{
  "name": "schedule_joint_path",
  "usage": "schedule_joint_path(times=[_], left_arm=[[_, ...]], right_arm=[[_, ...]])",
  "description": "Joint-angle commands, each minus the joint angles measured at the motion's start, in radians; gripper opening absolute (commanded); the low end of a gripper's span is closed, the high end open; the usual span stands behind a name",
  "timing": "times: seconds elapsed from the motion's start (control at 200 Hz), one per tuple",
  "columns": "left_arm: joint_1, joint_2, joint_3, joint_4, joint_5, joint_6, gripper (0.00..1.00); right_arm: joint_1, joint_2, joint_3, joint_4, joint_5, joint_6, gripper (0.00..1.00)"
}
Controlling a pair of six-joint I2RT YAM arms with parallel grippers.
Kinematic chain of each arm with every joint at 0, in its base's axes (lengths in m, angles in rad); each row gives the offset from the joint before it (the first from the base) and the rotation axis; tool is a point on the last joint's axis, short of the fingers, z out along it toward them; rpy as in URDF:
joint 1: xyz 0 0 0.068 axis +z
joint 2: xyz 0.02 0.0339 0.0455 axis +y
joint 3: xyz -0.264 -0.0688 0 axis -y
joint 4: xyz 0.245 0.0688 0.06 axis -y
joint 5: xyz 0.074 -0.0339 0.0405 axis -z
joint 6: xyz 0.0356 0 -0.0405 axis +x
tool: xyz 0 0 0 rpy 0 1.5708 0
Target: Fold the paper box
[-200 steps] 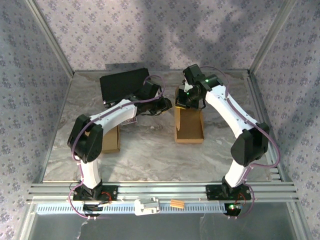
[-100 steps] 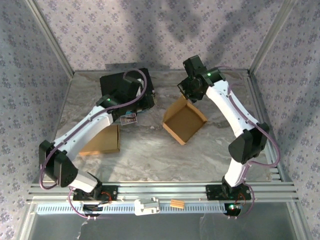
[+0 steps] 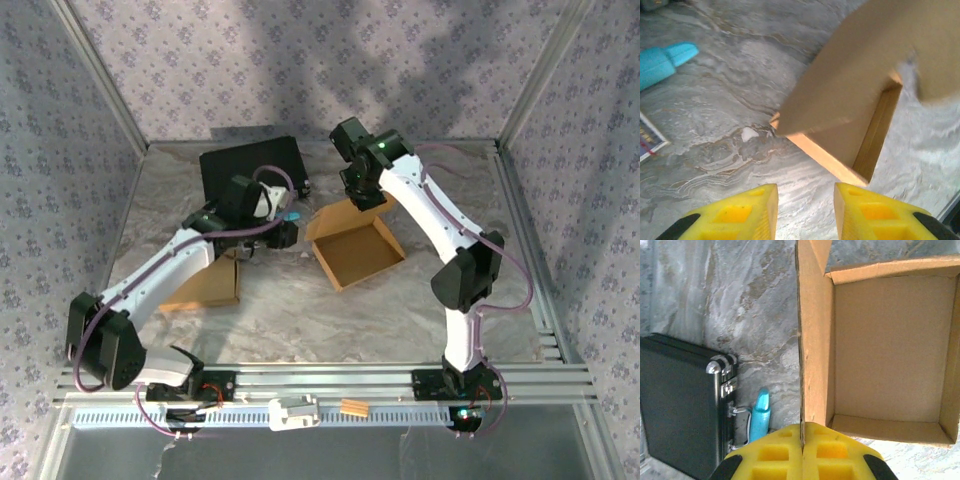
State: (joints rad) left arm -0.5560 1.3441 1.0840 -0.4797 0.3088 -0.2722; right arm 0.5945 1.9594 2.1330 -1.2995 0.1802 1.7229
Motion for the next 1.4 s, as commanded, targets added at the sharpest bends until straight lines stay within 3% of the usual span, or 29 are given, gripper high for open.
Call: schedule_joint_path(times=[0.0, 0.43, 0.68, 0.865, 1.014, 1.329, 1.394], left_arm=[[-0.016, -0.062, -0.052, 0.152, 0.022, 0.200, 0.35], [-0.074, 0.070, -0.014, 0.261, 0.066, 0.333, 0.37], [-0.087, 0.143, 0.049, 0.253, 0.051, 0.344, 0.34], [-0.105, 0.187, 0.082, 0.250, 0.041, 0.346, 0.22], [-0.111, 0.196, 0.093, 0.238, 0.028, 0.346, 0.07], [-0.129, 0.180, 0.087, 0.224, 0.009, 0.378, 0.00], [-0.130, 0.162, 0.086, 0.190, -0.002, 0.431, 0.00]], right_arm=[[0.004, 0.003, 0.025, -0.060, 0.027, 0.035, 0.00], [-0.024, 0.007, 0.028, -0.057, -0.009, -0.022, 0.00], [-0.031, 0.003, 0.021, -0.050, -0.034, -0.044, 0.00], [-0.040, -0.010, 0.003, -0.044, -0.042, -0.055, 0.00], [-0.045, -0.025, -0.018, -0.032, -0.042, -0.060, 0.00], [-0.052, -0.057, -0.088, 0.072, -0.081, -0.125, 0.00], [-0.067, -0.068, -0.082, 0.100, -0.083, -0.229, 0.14]])
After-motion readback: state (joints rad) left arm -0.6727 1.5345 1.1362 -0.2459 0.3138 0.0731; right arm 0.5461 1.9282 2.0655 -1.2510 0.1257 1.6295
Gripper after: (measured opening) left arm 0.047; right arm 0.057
